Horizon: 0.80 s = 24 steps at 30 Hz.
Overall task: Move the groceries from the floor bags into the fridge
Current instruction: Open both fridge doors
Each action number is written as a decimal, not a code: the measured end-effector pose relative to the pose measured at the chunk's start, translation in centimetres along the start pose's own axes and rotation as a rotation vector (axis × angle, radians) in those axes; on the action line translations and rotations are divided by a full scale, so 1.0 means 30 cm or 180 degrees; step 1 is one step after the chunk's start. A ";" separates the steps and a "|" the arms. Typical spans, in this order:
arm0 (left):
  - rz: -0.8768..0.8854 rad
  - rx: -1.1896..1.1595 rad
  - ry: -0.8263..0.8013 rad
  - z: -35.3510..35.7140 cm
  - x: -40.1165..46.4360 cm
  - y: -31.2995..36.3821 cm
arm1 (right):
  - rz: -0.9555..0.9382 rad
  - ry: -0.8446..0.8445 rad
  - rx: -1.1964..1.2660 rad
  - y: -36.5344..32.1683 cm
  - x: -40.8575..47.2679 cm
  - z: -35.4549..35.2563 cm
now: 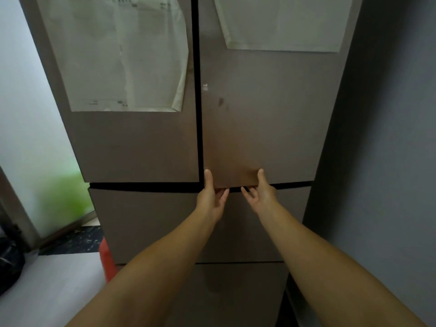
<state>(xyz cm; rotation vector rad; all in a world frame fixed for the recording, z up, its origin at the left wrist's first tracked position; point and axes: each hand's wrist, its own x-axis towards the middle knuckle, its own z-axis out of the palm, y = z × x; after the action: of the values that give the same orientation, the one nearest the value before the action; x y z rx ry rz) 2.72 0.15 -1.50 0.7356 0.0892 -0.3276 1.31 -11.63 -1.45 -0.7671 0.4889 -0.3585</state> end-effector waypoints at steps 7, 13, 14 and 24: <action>-0.0305 0.0802 -0.0835 -0.050 -0.289 -0.092 | -0.0072 -0.0108 -0.0481 -0.072 -0.203 -0.145; 0.0099 0.1168 -0.0405 -0.027 -0.422 -0.097 | -0.2156 0.0036 -0.2684 -0.154 -0.496 -0.351; 0.0287 0.1278 -0.0275 0.000 -0.436 -0.086 | -0.2534 -0.0109 -0.2801 -0.166 -0.544 -0.370; 0.1400 0.3220 -0.1518 0.340 -0.539 -0.179 | -0.3416 0.0279 -0.3945 -0.329 -0.669 -0.543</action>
<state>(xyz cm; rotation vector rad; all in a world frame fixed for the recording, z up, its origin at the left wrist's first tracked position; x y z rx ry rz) -14.65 -6.17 5.72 1.6160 -0.7334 -0.0965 -25.48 -17.94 1.47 -2.2341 0.3000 -1.1228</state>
